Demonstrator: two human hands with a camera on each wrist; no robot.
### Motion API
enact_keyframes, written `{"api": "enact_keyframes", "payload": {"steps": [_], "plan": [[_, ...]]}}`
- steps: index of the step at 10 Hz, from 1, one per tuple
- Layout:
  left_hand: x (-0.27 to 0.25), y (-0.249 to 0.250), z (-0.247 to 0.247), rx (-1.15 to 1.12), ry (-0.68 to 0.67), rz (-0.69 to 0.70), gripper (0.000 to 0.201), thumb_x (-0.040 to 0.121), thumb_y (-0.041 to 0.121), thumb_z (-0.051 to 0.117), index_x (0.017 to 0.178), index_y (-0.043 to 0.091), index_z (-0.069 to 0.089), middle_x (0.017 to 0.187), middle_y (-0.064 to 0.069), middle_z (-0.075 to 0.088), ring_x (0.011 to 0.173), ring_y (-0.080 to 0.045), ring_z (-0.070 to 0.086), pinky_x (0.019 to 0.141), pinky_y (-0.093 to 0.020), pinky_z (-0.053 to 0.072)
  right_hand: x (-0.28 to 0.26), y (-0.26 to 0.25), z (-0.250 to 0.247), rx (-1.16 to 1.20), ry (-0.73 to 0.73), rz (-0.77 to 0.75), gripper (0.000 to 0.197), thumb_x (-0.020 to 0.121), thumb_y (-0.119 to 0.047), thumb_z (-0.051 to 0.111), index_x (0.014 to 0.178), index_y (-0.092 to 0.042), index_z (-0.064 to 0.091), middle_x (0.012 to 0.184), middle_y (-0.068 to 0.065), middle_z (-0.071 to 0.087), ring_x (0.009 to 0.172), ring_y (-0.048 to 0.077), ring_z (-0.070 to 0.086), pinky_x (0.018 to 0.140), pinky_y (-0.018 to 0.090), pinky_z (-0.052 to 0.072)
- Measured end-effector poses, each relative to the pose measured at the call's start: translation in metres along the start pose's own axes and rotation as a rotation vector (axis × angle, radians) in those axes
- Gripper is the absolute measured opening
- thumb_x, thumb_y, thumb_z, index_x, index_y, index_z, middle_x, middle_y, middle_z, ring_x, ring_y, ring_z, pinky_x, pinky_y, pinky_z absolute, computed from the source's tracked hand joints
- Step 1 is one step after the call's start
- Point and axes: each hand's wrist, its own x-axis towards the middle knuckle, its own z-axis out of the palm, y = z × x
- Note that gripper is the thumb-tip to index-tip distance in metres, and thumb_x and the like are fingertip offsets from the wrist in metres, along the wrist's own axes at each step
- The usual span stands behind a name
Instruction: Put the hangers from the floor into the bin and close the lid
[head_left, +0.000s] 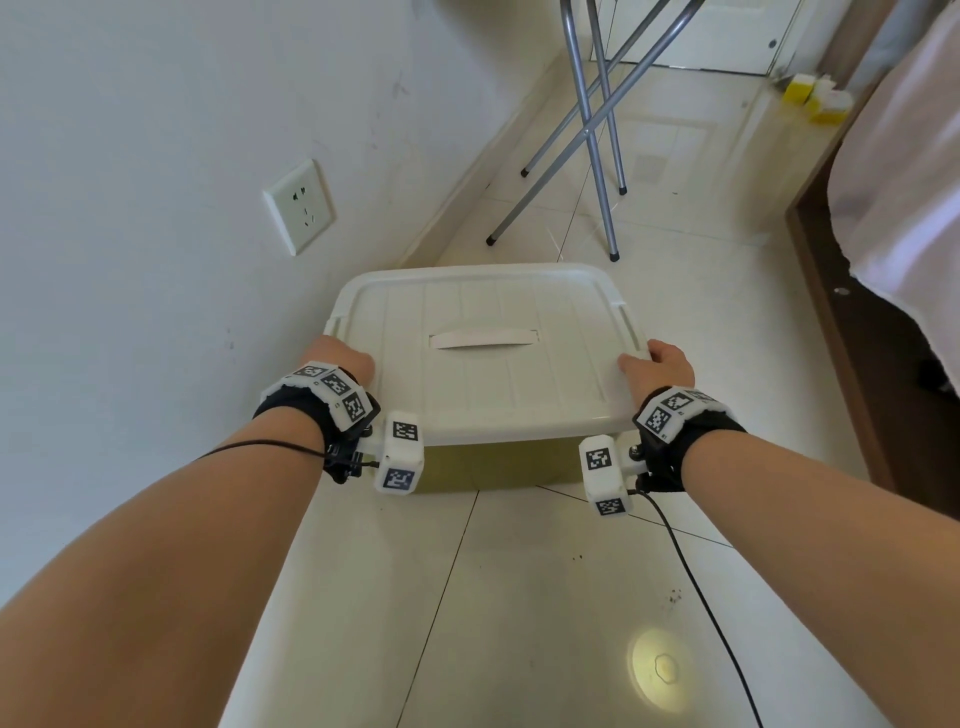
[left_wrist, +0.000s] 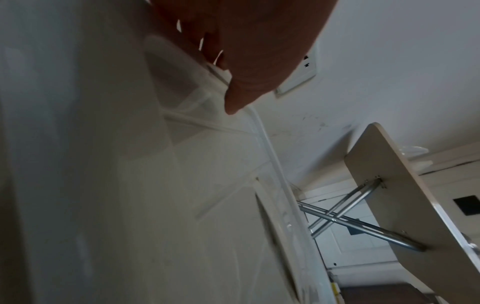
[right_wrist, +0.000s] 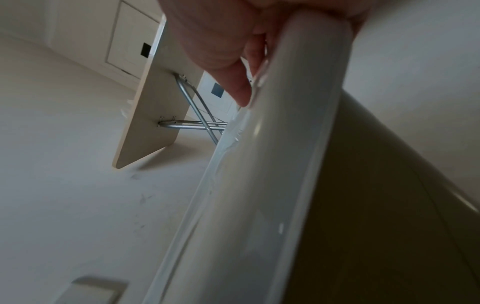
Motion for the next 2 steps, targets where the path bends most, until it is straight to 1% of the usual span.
{"api": "enact_keyframes", "payload": {"steps": [1,2], "plan": [[-0.004,0.010,-0.004,-0.119,0.058,0.032,0.046,0.088,0.019,0.051,0.128,-0.004,0.046,0.098,-0.017,0.064,0.088,-0.034,0.062,0.066,-0.031,0.042,-0.005,-0.008,-0.004,-0.113,-0.008,-0.006,0.066,0.082,-0.038,0.058,0.142,-0.022,0.036,0.142,0.005,0.049,0.129,0.031,0.044,0.108,0.043,0.036],[-0.011,0.022,-0.007,-0.170,0.131,0.119,0.051,0.089,0.024,0.052,0.132,-0.002,0.043,0.130,-0.020,0.056,0.116,-0.037,0.056,0.082,-0.036,0.044,-0.008,-0.019,-0.008,-0.151,0.031,-0.072,0.063,0.084,-0.041,0.055,0.142,-0.025,0.036,0.142,0.002,0.048,0.132,0.030,0.036,0.106,0.040,0.032]]}}
